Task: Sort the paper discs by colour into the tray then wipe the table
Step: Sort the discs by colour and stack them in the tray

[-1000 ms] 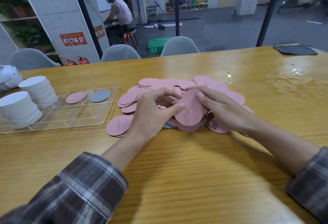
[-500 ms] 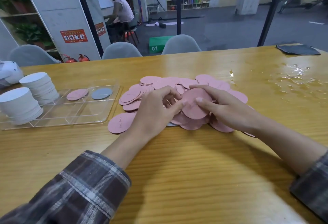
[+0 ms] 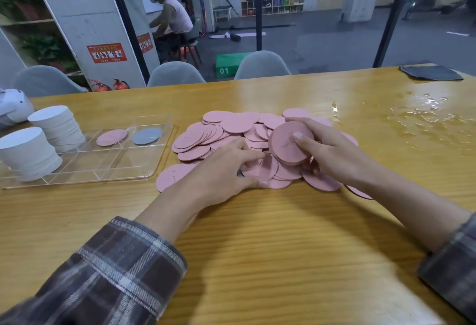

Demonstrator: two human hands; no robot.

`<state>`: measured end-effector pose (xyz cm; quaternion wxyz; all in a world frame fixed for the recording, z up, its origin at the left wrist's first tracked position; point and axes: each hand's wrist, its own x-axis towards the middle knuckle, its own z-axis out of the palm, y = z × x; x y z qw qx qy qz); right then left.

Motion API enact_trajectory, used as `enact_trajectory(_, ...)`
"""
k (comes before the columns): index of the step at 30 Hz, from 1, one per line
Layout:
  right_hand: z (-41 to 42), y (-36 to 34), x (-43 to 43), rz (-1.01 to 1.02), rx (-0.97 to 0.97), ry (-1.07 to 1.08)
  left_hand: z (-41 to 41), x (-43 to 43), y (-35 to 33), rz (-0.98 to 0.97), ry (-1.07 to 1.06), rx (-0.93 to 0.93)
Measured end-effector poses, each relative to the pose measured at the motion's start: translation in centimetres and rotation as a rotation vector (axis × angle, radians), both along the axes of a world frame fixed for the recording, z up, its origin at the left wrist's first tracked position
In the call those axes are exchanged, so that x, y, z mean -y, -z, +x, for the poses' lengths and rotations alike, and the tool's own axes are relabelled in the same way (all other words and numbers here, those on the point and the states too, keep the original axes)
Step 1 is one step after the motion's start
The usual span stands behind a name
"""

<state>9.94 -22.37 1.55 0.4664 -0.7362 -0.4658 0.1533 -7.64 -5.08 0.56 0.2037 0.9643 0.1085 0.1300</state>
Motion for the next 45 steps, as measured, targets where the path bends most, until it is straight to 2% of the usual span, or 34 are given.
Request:
enact_trajectory(6, 0.0, 0.1, -0.1, 0.001, 0.012, 0.013, 0.2, 0.7, -0.5, 0.116, -0.018, -0.102)
enact_trajectory(13, 0.1, -0.1, -0.2, -0.003, 0.028, 0.013, 0.5, 0.8, -0.3, 0.124, -0.041, -0.106)
enact_trajectory(16, 0.1, -0.1, -0.2, -0.001, 0.024, 0.008, 0.3, 0.5, -0.4, 0.052, -0.036, -0.059)
enact_trajectory(23, 0.0, 0.1, -0.1, 0.011, 0.013, -0.005, -0.2, 0.8, -1.2, -0.161, 0.009, 0.184)
enact_trajectory(27, -0.5, -0.1, 0.1, 0.009, -0.015, -0.036, 0.0, 0.8, -1.6, -0.362, 0.038, 0.284)
enact_trajectory(31, -1.3, -0.7, 0.1, -0.012, -0.031, -0.073, 0.3, 0.3, -1.4, -0.525, -0.034, 0.432)
enact_trajectory(36, -2.3, -1.2, 0.3, -0.004, -0.142, -0.154, 0.8, 1.2, -0.7, -0.655, -0.096, 0.489)
enact_trajectory(39, -2.7, -1.3, 0.3, -0.001, -0.204, -0.191, 0.9, 1.7, -0.5, -0.645, -0.102, 0.499)
enact_trajectory(45, -1.8, -0.6, 0.2, -0.101, 0.098, -0.195, 0.7, 2.3, -0.7, -0.621, -0.110, 0.533)
